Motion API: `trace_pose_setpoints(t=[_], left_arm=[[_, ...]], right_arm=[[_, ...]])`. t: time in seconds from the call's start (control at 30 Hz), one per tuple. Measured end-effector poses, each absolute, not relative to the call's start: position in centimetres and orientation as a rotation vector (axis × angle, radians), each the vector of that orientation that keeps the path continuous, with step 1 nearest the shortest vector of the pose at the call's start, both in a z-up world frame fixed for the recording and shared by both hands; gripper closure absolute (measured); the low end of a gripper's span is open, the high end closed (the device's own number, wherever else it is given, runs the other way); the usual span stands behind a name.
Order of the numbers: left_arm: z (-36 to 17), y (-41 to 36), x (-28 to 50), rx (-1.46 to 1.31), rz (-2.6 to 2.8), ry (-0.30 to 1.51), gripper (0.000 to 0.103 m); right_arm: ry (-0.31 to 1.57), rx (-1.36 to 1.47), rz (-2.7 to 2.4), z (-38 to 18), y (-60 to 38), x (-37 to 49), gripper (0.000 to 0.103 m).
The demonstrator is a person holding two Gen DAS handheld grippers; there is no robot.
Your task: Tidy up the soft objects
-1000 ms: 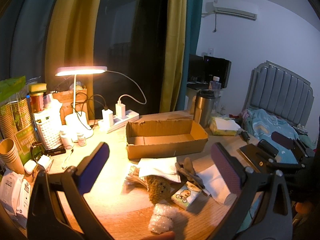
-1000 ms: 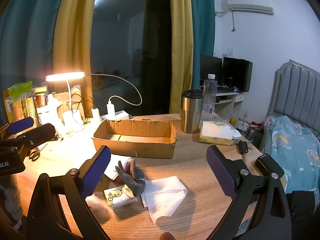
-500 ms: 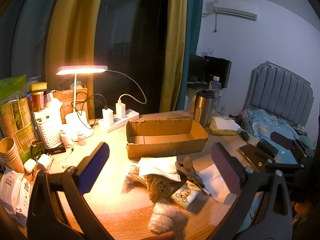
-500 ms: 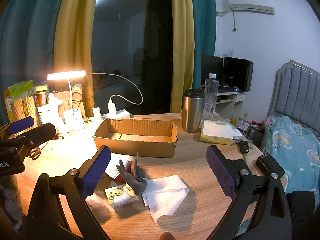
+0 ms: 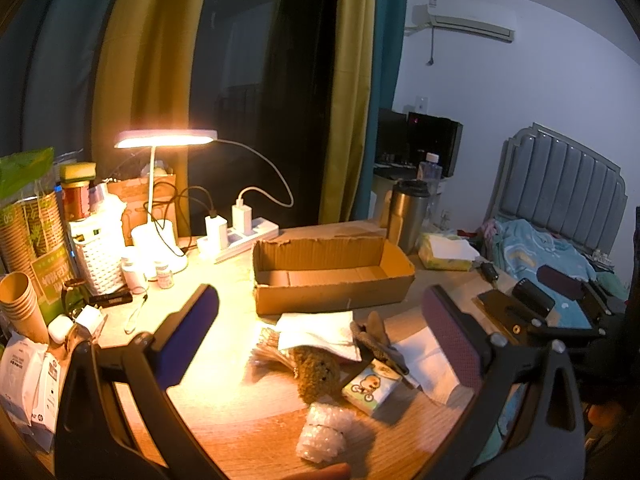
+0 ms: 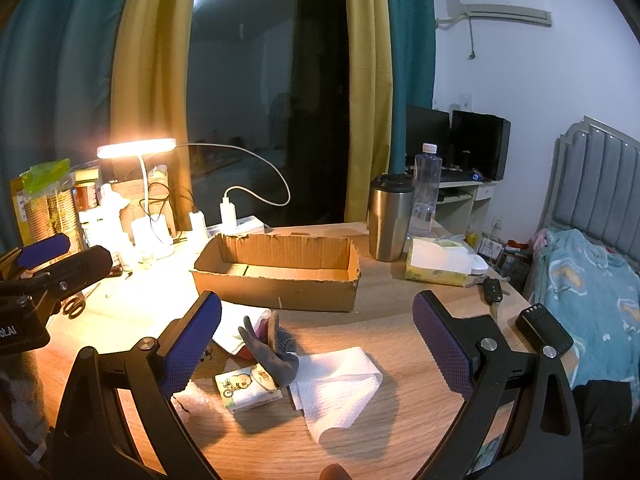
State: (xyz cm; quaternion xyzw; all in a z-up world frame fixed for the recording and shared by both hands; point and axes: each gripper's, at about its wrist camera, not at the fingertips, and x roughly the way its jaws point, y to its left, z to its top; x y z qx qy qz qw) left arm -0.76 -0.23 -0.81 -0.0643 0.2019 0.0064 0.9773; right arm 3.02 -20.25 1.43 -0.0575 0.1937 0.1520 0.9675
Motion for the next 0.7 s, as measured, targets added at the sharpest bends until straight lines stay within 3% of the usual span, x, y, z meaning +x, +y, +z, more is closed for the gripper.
trace_pose_setpoints(t=[0.7], left_arm=[[-5.3, -0.8, 0.0, -0.095, 0.018, 0.525, 0.001]], right_arm=[[0.495, -0.116, 0.299, -1.7, -20.8, 4.1, 0.005]])
